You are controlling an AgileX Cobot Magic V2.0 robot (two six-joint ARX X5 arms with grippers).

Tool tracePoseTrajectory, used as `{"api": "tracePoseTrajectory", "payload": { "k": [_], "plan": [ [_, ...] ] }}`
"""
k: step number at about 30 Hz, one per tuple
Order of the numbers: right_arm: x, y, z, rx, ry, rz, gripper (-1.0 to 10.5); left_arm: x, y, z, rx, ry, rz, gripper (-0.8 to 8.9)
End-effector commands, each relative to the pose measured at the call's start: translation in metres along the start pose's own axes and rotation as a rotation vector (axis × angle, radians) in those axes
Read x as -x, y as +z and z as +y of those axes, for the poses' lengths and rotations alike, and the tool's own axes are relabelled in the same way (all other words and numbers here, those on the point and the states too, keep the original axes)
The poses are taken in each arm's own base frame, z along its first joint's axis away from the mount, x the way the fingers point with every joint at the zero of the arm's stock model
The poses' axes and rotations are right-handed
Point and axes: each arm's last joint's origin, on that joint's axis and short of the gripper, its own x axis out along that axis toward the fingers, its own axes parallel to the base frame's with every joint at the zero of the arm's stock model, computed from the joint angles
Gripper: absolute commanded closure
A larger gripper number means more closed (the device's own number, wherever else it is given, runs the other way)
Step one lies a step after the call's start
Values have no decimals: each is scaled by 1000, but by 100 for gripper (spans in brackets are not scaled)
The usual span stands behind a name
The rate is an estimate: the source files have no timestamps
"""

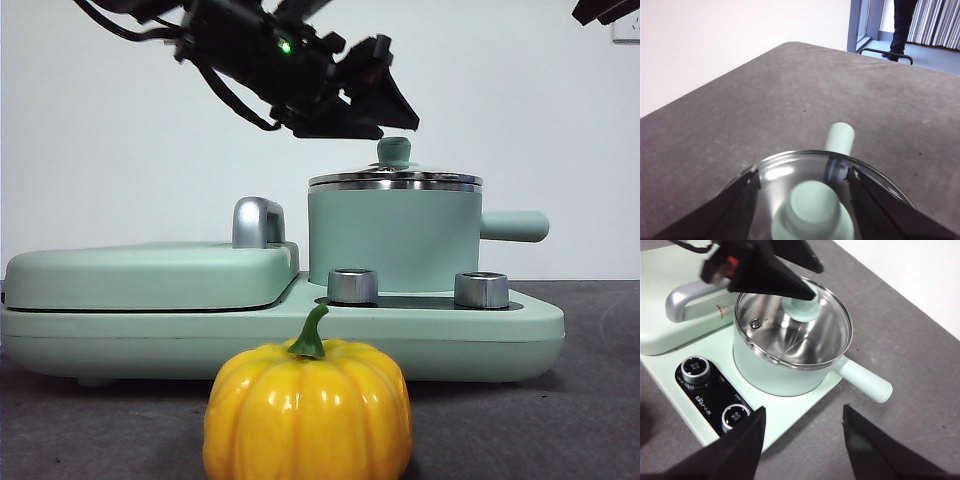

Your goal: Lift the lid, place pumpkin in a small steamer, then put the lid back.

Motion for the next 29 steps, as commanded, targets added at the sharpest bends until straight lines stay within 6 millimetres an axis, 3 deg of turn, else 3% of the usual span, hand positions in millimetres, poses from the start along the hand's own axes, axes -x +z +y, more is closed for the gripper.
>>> {"api": "tracePoseTrajectory", "payload": {
  "k": [1, 20, 25, 29],
  "plan": [
    [0, 4, -1, -15, 4, -8, 702, -10, -2, 0, 32, -4, 0, 534],
    [0, 4, -1, -33, 5, -6, 702, -11, -10, -1, 53, -12, 66, 544],
    [0, 4, -1, -33, 5, -6, 702, -11, -10, -1, 53, -12, 66, 776],
    [0, 4, -1, -33, 5, -6, 702, -11, -10, -1, 53, -12, 66, 807]
  ]
}}
